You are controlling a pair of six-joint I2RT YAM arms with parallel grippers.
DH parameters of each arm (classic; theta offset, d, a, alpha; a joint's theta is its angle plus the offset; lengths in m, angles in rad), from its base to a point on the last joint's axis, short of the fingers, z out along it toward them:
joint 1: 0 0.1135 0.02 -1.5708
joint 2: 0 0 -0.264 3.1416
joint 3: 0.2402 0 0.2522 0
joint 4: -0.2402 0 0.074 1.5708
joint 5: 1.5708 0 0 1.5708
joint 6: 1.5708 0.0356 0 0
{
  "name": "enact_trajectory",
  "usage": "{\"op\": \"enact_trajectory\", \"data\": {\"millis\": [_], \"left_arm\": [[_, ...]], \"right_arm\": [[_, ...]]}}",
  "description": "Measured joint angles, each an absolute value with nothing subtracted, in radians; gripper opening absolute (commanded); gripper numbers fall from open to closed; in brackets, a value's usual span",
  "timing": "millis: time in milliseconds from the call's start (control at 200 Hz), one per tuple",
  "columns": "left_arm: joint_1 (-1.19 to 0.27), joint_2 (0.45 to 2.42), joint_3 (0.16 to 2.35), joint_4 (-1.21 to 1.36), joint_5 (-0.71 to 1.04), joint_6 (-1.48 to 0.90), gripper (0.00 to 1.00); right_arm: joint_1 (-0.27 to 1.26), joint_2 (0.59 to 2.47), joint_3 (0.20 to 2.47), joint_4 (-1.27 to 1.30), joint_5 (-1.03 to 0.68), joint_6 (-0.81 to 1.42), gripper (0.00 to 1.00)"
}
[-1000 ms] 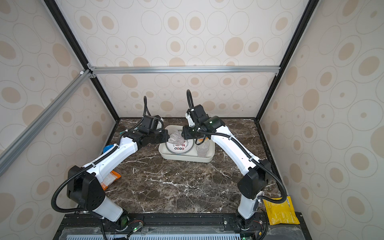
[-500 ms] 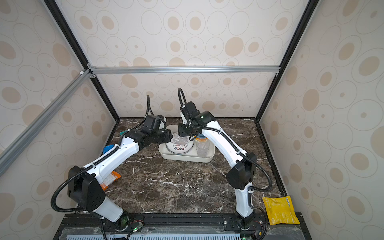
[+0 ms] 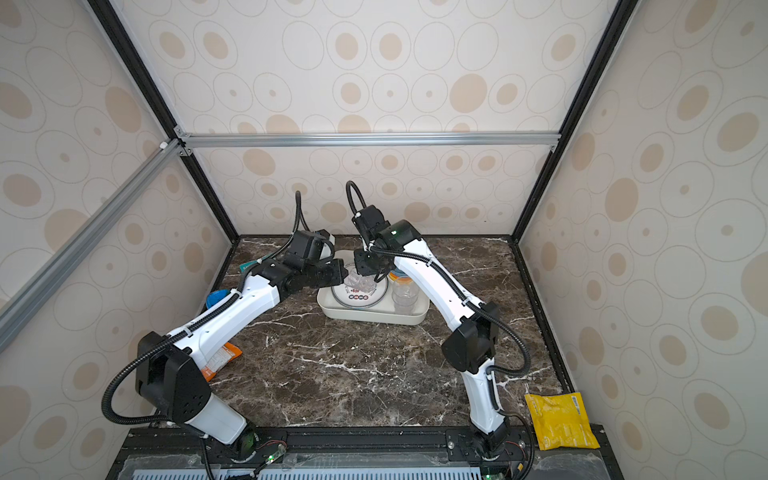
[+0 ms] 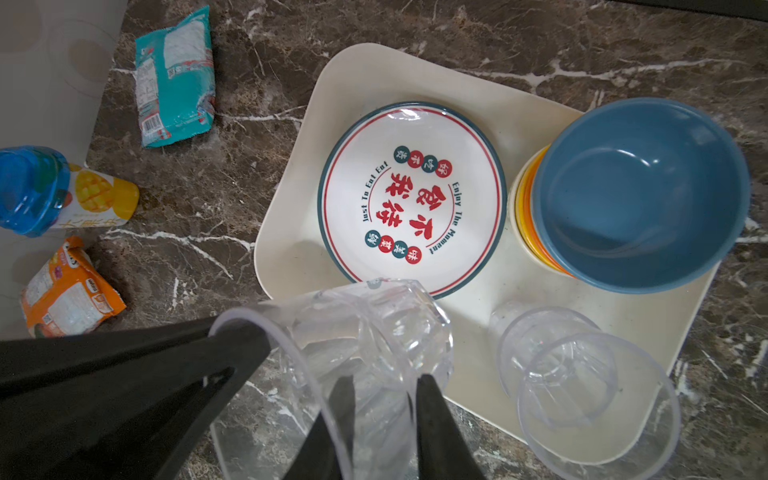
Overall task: Place the mixed dishes into the plastic bin
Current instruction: 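Grasp the clear cup from the left gripper with the right gripper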
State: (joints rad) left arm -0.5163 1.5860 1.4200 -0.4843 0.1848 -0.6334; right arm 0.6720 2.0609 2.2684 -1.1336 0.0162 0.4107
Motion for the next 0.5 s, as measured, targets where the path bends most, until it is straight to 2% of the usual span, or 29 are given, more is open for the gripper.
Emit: {"op": "enact_trajectory", "data": {"millis": [135,270,400,500], "left_arm": [[-0.519,1.586,1.420,-0.483,0.184,-0.638,0.00],[-0.519,1.586,1.420,-0.477,0.185,-0.643,0.13],[-0.519,1.574,1.420,-0.452,0.199,-0.662,0.25],[-0.516,1.564,1.421,-0.424,0.201,-0.676,0.31]], "right_arm": [[0.673,2.061,2.268,-1.139,0.033,0.411,0.10],[0.674,2.061,2.268,-1.141,0.045,0.410,0.00],[0.670,2.061,2.268,-1.143,0.044,0.412,0.00],[0.671,2.061,2.261,-1.161,0.039,0.411,0.00]]}}
